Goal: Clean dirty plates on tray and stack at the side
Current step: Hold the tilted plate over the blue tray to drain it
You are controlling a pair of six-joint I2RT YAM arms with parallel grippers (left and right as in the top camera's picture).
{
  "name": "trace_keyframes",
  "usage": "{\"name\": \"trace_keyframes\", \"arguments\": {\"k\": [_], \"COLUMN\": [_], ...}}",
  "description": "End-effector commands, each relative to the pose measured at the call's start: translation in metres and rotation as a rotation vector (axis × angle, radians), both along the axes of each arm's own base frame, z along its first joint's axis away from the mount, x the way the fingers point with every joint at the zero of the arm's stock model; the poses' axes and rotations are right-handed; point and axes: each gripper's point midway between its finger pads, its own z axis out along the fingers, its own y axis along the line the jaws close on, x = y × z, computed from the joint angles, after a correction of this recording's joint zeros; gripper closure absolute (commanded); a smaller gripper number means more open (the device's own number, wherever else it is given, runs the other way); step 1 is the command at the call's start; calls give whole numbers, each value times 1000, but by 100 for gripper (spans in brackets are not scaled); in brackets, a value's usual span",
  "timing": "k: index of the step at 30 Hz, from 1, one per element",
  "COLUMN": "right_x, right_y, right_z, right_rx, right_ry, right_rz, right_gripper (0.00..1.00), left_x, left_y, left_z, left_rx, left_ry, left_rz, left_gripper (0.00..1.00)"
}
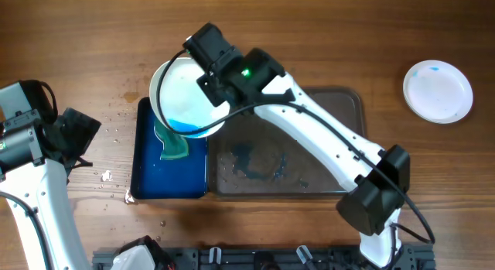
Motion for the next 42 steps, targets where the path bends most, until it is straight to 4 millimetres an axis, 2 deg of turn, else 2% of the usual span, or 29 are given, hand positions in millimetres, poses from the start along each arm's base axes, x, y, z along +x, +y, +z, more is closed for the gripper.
{"name": "trace_keyframes", "arguments": {"k": [1,3,9,16,23,31,42], "right_x": [8,7,-4,-8,-16,-36,-36], "right_y": [-2,1,27,41,59,73,71], "right_z": [17,26,51,76,85,93,105], "right_rx": [-132,-187,-266,-412,-467,-593,-632], "right_ry": [-160,-234,-399,-547,-604,-663,-711], "right_rz": [-11,-6,57,148,253,359,315], "right_gripper": [95,96,95,95,95,95,95], "left_x": [-1,-2,-2,-2,-2,-2,-2], "left_y": [5,7,7,6,6,6,6], "left_z": [2,3,3,3,3,3,3], "left_rx": [13,22,22,22,22,22,22], "left_ry": [-3,1,1,1,0,0,0], "left_rz": [29,33,33,33,34,34,34], "left_gripper": [0,0,0,0,0,0,0]}}
